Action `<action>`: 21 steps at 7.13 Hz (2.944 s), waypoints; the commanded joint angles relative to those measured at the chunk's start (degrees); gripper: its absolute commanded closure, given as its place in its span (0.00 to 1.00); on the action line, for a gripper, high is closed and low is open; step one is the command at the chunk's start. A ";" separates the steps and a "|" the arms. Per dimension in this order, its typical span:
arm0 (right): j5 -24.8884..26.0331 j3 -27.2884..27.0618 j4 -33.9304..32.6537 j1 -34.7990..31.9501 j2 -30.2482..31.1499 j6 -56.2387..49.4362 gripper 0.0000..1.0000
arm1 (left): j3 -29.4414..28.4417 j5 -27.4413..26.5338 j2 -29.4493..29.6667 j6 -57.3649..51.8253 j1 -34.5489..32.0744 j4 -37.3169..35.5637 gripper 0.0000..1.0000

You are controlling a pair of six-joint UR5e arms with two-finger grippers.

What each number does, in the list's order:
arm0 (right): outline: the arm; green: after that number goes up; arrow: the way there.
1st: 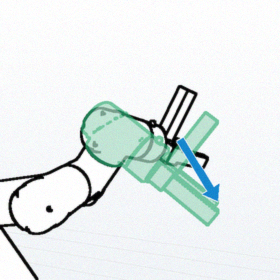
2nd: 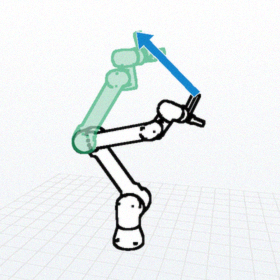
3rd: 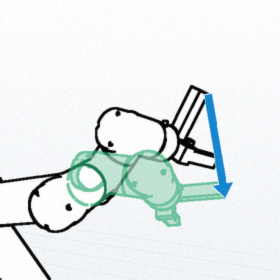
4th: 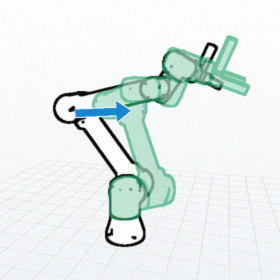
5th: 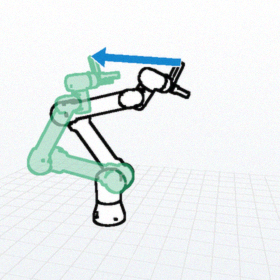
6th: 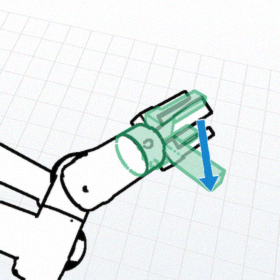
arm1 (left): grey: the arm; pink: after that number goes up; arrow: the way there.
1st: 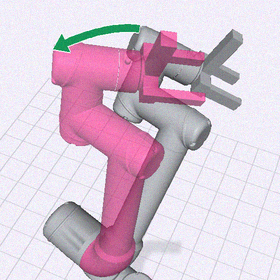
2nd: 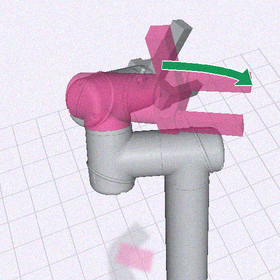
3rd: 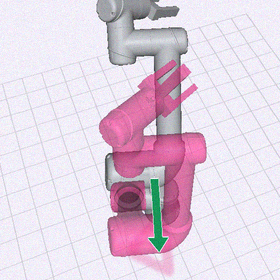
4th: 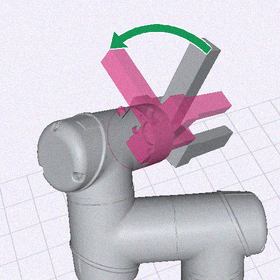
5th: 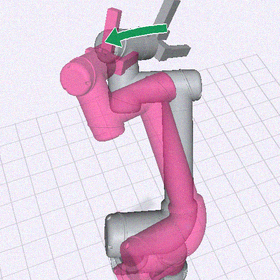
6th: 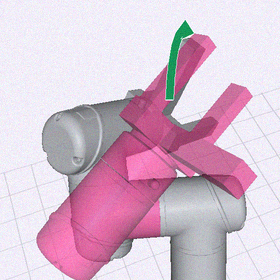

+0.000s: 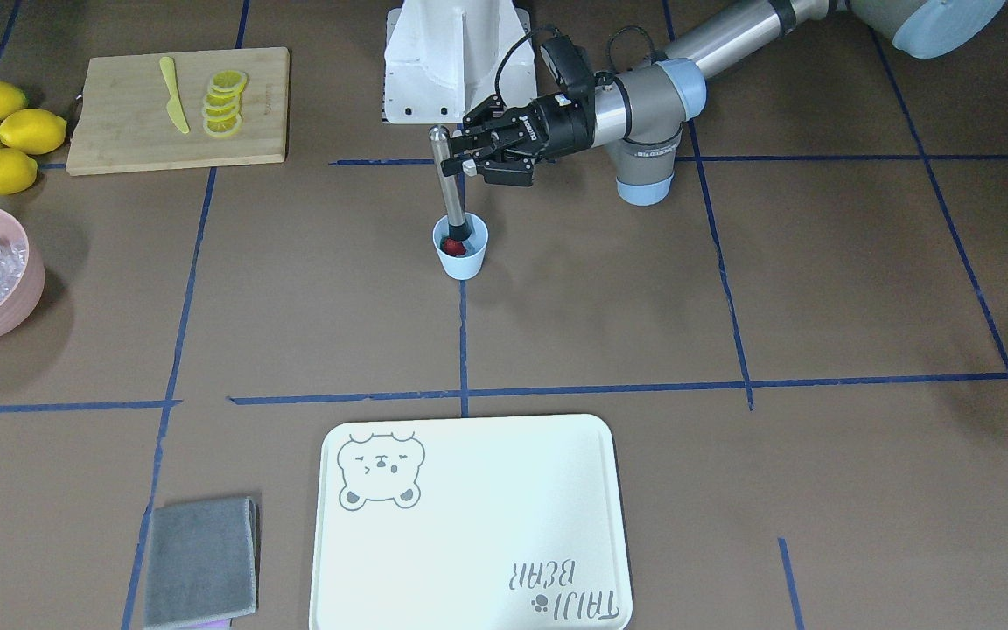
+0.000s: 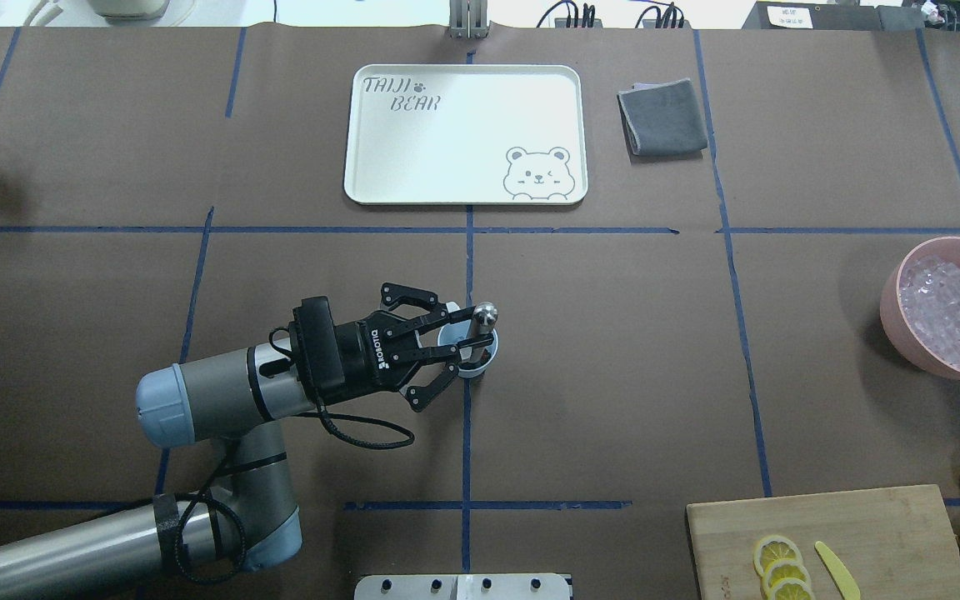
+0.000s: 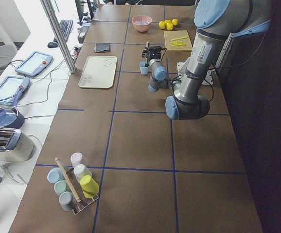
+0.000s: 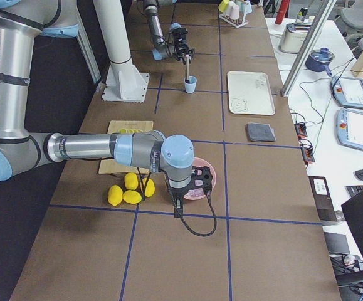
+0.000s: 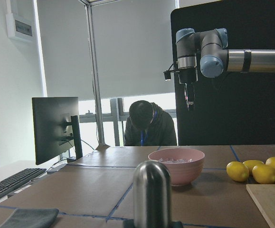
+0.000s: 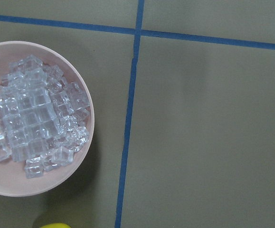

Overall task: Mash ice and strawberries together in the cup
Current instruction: 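Press the muddler down into the cup with the left gripper, mashing, then lift the muddler out of the cup and carry it back with the left gripper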

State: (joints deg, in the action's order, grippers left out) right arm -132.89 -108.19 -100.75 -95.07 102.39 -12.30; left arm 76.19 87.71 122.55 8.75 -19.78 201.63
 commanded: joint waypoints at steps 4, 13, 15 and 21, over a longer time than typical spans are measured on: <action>0.09 0.09 0.02 -0.03 0.00 0.00 0.00 | -1.31 -0.44 0.05 -0.23 0.36 -0.10 0.96; 0.09 0.09 0.02 0.06 0.00 0.00 0.00 | 11.92 0.26 -0.65 3.28 -5.27 -15.15 0.98; 0.09 0.09 0.02 -0.03 0.09 0.00 0.00 | 19.92 0.35 -0.82 3.29 -5.62 -30.78 0.99; 0.00 0.09 -0.06 0.06 0.26 0.00 0.00 | 32.53 5.95 -2.06 -0.82 -10.87 -80.63 1.00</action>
State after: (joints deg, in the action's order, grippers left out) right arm -132.89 -108.14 -100.80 -95.01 102.61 -12.27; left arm 107.76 90.88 120.54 9.73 -28.40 130.25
